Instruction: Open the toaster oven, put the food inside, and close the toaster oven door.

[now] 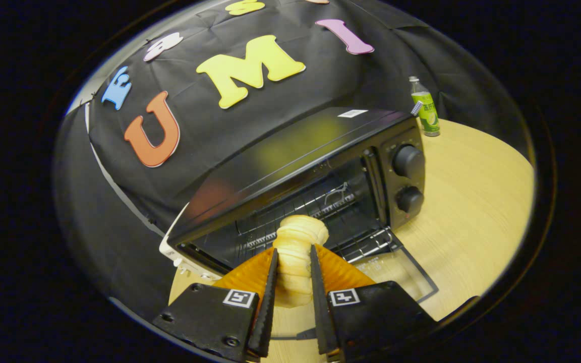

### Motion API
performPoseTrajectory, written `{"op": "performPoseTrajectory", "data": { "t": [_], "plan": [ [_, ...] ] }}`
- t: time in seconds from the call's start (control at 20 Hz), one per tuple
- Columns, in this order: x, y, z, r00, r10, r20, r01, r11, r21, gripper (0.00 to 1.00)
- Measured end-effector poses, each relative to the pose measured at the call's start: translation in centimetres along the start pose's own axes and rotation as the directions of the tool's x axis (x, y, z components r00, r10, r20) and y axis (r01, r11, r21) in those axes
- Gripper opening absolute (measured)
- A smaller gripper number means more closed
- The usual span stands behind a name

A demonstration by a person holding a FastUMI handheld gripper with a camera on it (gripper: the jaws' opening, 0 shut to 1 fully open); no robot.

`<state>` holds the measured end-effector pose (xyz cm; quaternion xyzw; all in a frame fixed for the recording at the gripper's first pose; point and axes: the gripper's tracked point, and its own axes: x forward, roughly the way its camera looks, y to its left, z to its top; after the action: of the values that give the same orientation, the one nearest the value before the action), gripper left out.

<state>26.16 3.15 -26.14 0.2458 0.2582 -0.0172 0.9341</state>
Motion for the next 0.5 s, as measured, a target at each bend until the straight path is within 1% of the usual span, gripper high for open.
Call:
{"op": "performPoseTrajectory", "data": {
  "t": [0.1, 0.25, 0.35, 0.4, 0.5],
  "plan": [
    [2.2, -0.1, -0.1, 1.0, -0.014, 0.007, 0.014, 1.0, -0.008, 0.4],
    [4.9, 0.5, -0.5, 1.0, -0.014, 0.024, 0.015, 0.999, -0.034, 0.4],
    [6.1, 0.8, -0.8, 0.999, -0.014, 0.034, 0.016, 0.998, -0.054, 0.41],
    [6.4, 1.2, -0.4, 0.998, -0.012, 0.058, 0.016, 0.998, -0.066, 0.4],
    [7.1, 2.0, 0.1, 0.996, 0.01, 0.086, -0.002, 0.996, -0.084, 0.41]
  ]
}}
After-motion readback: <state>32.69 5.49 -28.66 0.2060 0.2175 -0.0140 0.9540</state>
